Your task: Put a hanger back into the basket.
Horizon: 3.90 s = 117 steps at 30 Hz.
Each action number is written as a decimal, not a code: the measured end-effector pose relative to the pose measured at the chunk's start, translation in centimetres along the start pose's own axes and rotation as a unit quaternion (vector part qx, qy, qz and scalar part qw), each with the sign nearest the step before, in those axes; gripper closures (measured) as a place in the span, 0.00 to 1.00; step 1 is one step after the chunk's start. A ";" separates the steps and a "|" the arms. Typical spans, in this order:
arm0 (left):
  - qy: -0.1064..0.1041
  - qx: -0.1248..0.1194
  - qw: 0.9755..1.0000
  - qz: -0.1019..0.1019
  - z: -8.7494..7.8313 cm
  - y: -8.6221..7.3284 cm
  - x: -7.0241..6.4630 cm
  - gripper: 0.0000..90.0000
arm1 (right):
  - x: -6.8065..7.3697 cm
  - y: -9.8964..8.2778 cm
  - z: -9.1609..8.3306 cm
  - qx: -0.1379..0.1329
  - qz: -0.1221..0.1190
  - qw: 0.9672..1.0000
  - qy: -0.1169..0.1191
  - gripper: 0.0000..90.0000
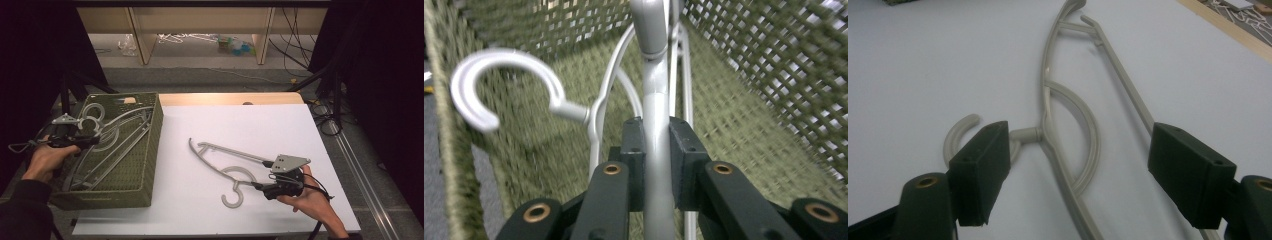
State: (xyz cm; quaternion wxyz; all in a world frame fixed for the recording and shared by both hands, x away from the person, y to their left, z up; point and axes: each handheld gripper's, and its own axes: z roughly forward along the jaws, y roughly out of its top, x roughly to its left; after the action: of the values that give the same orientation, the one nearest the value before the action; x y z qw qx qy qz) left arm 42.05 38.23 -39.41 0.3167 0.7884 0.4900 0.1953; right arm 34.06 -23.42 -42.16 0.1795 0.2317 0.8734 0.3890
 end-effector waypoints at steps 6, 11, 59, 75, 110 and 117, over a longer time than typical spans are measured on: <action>0.020 0.005 1.000 -0.011 0.3 -0.4 0.2 0.83 | 0.0 -0.1 0.1 0.011 0.003 1.000 0.004 0.28; 0.039 0.011 0.999 -0.029 0.7 -0.8 0.6 0.77 | 0.0 -0.2 0.1 0.012 0.005 1.000 0.004 0.28; -0.143 -0.238 0.960 0.037 -1.8 -4.2 -22.3 0.18 | -0.1 -0.8 0.0 -0.023 0.026 0.999 -0.014 0.28; -0.146 -0.241 0.958 0.051 -0.9 -5.7 -23.8 0.18 | -0.5 -1.6 0.7 -0.004 0.029 0.999 -0.013 0.28; -0.159 -0.223 0.959 0.069 -0.4 -6.1 -24.9 0.18 | -3.1 -2.6 5.0 0.168 0.010 0.983 0.073 0.65; -0.163 -0.221 0.958 0.081 -0.3 -6.2 -25.1 0.18 | -3.0 -1.7 5.5 0.206 -0.004 0.975 0.082 0.69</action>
State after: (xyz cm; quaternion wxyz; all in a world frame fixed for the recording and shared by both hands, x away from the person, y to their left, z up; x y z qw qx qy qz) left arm 26.68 17.82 -43.41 0.5422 0.7566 0.3107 0.1925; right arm 38.83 -22.82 -46.56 0.0576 0.2275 0.9475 0.2172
